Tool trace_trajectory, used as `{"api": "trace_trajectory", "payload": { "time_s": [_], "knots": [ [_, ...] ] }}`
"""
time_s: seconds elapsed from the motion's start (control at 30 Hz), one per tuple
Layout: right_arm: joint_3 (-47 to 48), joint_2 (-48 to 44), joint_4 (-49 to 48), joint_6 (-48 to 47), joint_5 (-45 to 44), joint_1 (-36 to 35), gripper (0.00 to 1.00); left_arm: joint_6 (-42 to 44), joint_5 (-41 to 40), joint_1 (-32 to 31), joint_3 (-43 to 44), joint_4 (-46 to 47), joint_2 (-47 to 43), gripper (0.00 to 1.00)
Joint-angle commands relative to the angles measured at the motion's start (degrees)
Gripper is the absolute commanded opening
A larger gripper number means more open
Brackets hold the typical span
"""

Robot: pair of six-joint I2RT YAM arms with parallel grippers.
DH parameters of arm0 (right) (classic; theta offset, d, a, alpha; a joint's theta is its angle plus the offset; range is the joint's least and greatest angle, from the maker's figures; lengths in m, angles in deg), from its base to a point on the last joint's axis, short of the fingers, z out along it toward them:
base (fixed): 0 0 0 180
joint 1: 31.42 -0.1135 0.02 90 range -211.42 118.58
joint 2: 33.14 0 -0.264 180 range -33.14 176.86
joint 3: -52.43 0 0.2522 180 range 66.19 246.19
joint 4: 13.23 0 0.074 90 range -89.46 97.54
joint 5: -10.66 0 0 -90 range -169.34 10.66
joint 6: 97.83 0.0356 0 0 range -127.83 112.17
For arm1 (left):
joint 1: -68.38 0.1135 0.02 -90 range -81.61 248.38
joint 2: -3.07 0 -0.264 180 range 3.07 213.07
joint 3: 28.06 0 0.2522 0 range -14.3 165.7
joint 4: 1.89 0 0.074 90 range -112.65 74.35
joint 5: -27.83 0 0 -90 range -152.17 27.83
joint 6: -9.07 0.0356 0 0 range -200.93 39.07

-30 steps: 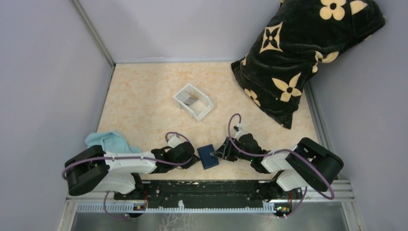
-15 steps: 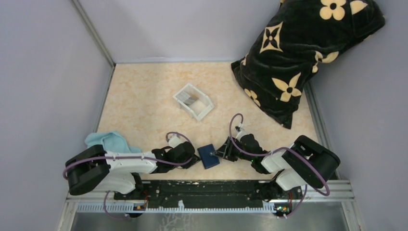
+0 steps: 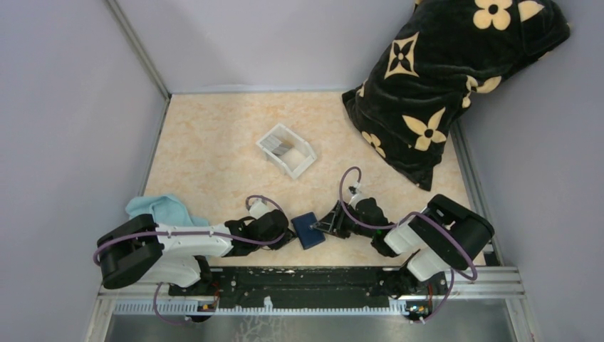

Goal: Put the credit cards into the card holder
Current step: Close the card holder at the center of the board.

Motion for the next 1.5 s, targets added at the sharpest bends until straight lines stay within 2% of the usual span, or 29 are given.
{"api": "trace_trajectory", "payload": {
  "time_s": [0.0,0.43,0.8,0.93,1.17,1.27,1.47],
  "knots": [
    [1.9,1.8,-1.6,0.1,1.0,0.1,0.4,2.1,1.2,-0.3,-2.6,-9.2,3.9,0.19],
    [4.9,2.3,5.1,-2.5,1.1,0.1,0.39,2.4,1.1,-0.2,-2.6,-9.2,4.5,0.19],
    [5.6,4.2,5.6,-2.9,1.9,0.1,0.33,2.4,1.2,-0.3,-3.0,-9.5,4.7,0.19],
    [4.2,3.3,3.8,-3.1,2.6,0.1,0.41,1.6,1.5,-0.3,-4.8,-10.8,1.9,0.19],
    [3.1,-1.6,8.2,-4.2,0.9,0.1,0.49,0.5,1.0,-0.4,-5.8,-14.5,-1.7,0.19],
    [3.9,-2.4,10.4,-4.4,-0.1,0.1,0.49,0.2,1.2,-0.4,-6.3,-14.6,-1.9,0.19],
    [5.3,-0.8,10.6,-4.5,-0.8,0.1,0.42,-0.2,1.3,-0.5,-6.4,-14.6,-1.2,0.19]
  ]
}}
